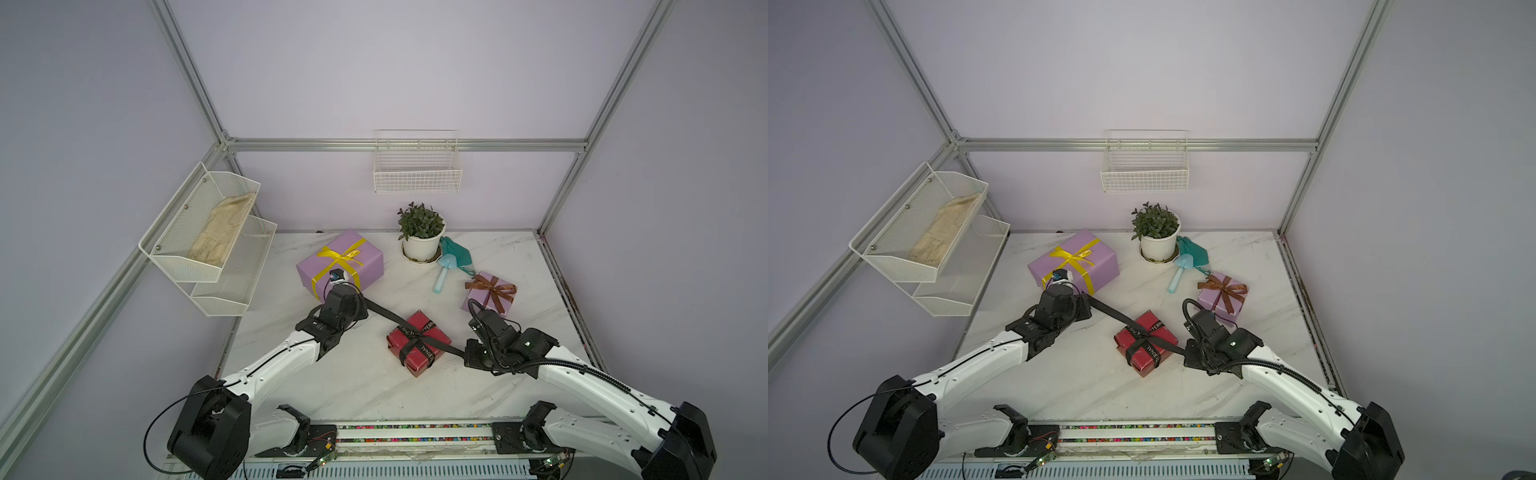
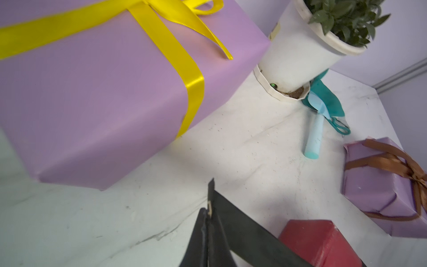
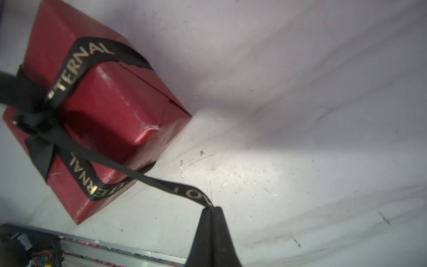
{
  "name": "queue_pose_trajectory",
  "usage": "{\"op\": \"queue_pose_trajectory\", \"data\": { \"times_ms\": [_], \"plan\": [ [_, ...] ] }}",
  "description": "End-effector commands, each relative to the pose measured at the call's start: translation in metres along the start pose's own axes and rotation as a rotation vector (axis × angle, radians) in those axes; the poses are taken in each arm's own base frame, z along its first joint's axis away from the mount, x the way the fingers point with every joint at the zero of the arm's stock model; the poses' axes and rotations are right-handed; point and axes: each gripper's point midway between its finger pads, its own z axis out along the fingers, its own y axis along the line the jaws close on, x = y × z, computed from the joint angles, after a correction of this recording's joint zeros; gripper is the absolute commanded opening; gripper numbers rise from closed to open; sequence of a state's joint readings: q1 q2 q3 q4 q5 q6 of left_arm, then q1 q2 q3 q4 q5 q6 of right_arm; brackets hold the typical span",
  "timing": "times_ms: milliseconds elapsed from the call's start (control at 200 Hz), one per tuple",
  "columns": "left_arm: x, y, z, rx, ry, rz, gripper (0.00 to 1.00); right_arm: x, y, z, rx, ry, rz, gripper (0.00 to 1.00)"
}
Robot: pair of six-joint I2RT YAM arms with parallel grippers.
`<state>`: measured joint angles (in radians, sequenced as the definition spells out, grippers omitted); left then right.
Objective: Untie the ribbon bows on the gift boxes
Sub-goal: Untie the ribbon from the gift box.
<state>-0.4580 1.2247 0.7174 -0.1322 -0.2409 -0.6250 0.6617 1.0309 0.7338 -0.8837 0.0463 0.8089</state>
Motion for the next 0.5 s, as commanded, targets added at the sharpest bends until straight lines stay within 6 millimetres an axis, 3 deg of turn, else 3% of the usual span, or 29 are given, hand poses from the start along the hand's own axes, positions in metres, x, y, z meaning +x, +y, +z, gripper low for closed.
{"op": "queue_pose_trajectory", "data": {
  "times_ms": [0, 135, 250, 275, 295, 325, 365, 420, 495],
  "plan": [
    [-0.026, 0.007, -0.01, -0.043, -0.056, 0.021, 0.0, 0.002, -0.036, -0.003, 0.157, -0.016, 0.079, 0.0],
    [-0.029, 0.009, -0.012, -0.049, -0.063, 0.024, 0.0, 0.005, -0.054, -0.009, 0.248, -0.027, 0.124, 0.0],
    [-0.03, -0.003, -0.011, 0.006, -0.046, 0.035, 0.0, 0.004, -0.052, -0.011, 0.224, -0.039, 0.129, 0.0],
    [-0.029, -0.008, -0.011, 0.032, -0.036, 0.048, 0.14, 0.004, -0.047, -0.009, 0.2, -0.032, 0.117, 0.0],
    [-0.029, -0.013, -0.011, 0.054, -0.026, 0.059, 0.35, 0.004, -0.044, -0.008, 0.184, -0.027, 0.112, 0.0],
    [-0.027, -0.02, -0.01, 0.09, -0.008, 0.08, 0.74, 0.001, -0.039, -0.008, 0.165, -0.032, 0.091, 0.22],
    [-0.026, -0.028, -0.011, 0.127, 0.009, 0.09, 0.98, -0.004, -0.027, -0.008, 0.124, -0.031, 0.057, 0.5],
    [-0.024, -0.035, -0.013, 0.16, 0.032, 0.079, 1.0, -0.012, -0.015, -0.011, 0.092, -0.04, 0.033, 0.95],
    [-0.023, -0.038, -0.022, 0.187, 0.05, 0.063, 1.0, -0.027, 0.005, -0.019, 0.034, -0.075, 0.017, 0.97]
  ]
}}
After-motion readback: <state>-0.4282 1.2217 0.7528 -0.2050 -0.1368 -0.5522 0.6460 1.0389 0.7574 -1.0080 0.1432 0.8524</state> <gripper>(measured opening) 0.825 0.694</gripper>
